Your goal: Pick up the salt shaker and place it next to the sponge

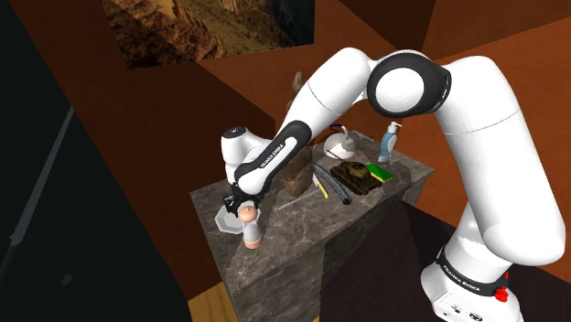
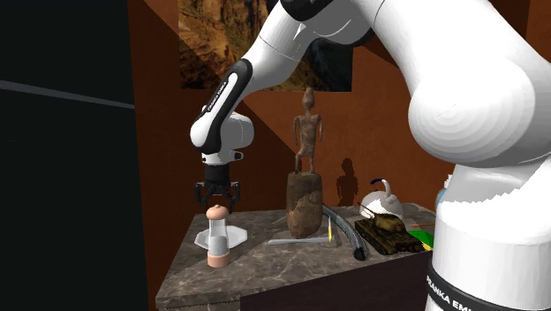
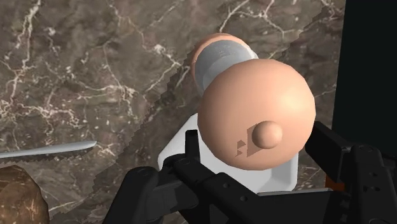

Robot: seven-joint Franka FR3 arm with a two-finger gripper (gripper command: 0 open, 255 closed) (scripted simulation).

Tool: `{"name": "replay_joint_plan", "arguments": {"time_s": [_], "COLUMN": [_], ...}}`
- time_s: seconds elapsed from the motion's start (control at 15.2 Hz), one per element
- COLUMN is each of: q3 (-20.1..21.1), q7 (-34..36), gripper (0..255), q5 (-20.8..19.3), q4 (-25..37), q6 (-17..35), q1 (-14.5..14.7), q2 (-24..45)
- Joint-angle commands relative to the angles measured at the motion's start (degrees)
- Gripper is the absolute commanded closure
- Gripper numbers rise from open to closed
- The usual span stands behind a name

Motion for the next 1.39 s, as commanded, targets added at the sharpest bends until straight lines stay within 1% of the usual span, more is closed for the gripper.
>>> {"name": "replay_joint_plan", "arguments": {"time_s": [0.0,0.13,1.32], "q3": [0.01,0.02,2.17], "q7": [0.01,-0.01,-2.19], "gripper": [255,255,255], "q5": [0.01,0.01,2.99], "q4": [-0.02,-0.07,0.47], "q6": [-0.01,0.0,-9.7], "q1": [0.02,0.0,-1.49], "q2": [0.05,0.01,-9.3]}}
